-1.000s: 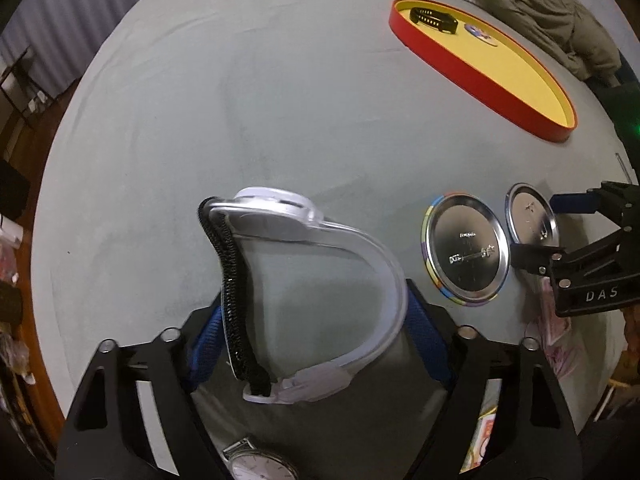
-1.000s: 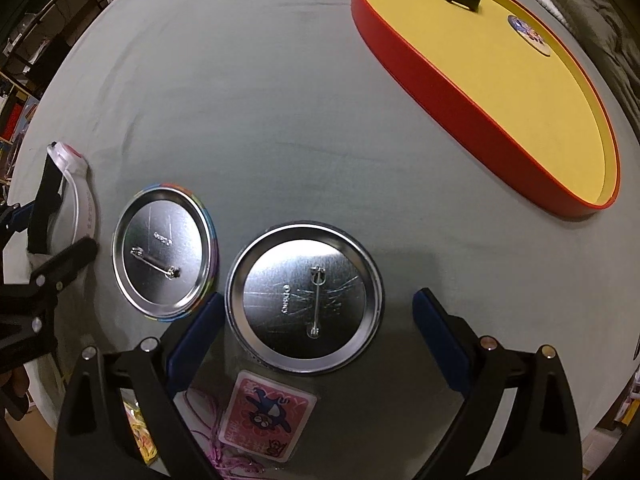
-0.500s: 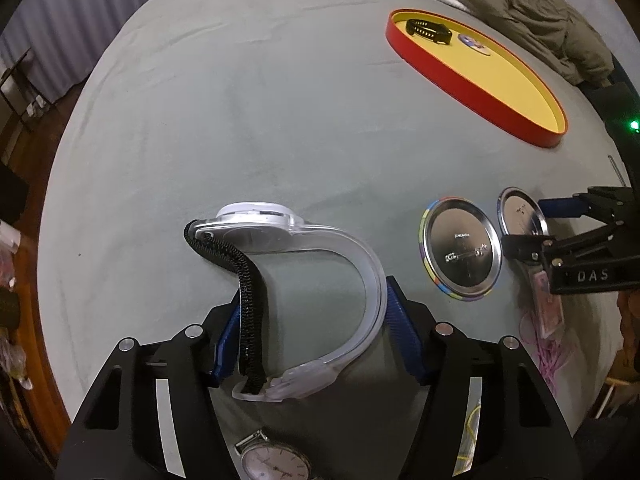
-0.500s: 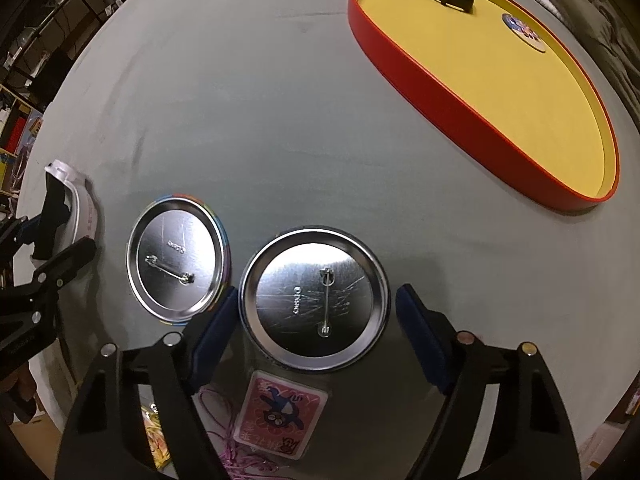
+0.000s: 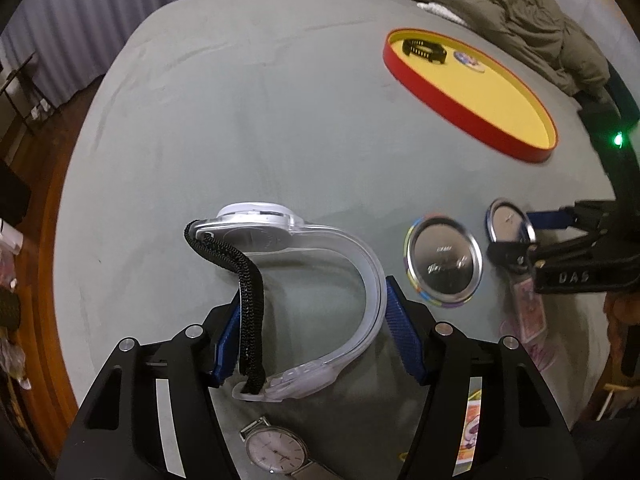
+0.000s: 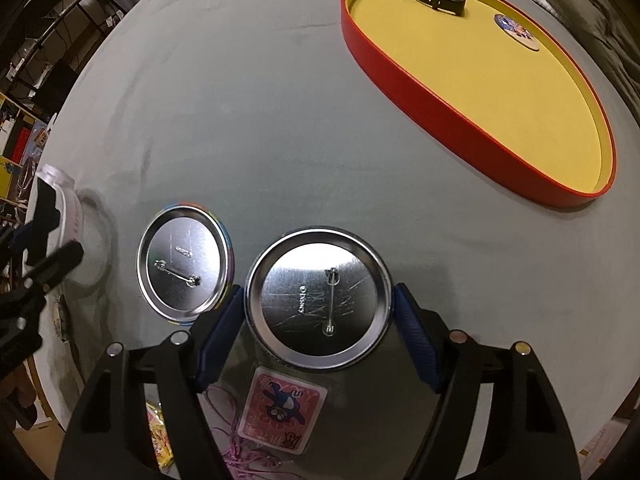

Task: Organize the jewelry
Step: 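Carry the headphones in the left tool while the right tool carries the silver badge to the tray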

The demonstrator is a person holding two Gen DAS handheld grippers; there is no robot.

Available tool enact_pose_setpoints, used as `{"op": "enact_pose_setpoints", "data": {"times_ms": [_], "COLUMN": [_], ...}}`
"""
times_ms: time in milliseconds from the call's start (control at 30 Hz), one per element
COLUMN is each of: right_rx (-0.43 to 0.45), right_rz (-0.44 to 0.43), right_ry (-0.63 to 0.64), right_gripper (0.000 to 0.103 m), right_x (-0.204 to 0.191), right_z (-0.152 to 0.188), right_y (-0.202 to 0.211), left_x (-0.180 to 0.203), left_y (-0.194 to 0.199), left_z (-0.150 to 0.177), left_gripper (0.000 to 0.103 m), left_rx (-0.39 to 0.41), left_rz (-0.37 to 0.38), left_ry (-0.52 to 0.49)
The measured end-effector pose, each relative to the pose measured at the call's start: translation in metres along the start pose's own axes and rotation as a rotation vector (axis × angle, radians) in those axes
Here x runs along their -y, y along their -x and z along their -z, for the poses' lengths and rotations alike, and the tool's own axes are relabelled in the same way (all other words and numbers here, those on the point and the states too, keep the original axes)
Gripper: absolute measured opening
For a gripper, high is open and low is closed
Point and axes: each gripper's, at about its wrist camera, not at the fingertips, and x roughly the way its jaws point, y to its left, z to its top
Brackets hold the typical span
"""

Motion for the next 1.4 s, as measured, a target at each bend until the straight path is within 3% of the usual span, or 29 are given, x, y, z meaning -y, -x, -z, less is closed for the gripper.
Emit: {"op": "enact_pose_setpoints", "data": {"times_ms": [300,533,833,1067,1400], "right_rx": [0.053,0.118,0.231,0.262,0.188], "right_rz": [-0.018,-0.023,0.002,0.032,0.031], "right_ry": [-0.01,-0.032,-0.032,-0.033,-0.032], "right_gripper": [0.07,0.07,0.07,0.07,0.07], "right_x": [0.018,0.049,0.108,0.175,0.251], "right_z": [-0.004,-0.02,-0.078,-0.131,-0.185], "right_y": [0.039,0.076,0.122,0.113,0.06], "left_x": [0.008,0.032,0.086,0.152,0.223], "left_y": [0.029,0.049,0.056,0.018,-0.083], "left_z": [-0.032,-0.074,-0.145,-0.207,-0.25], "left_gripper": [0.062,0.062,0.062,0.062,0.062], "left_rx": [0.063,0.119,0.208,0.242,0.152], "left_rz": [0.012,0.035,0.07,0.114,0.163], "left_ry": [0.012,0.004,-0.038,-0.069,-0.15]}}
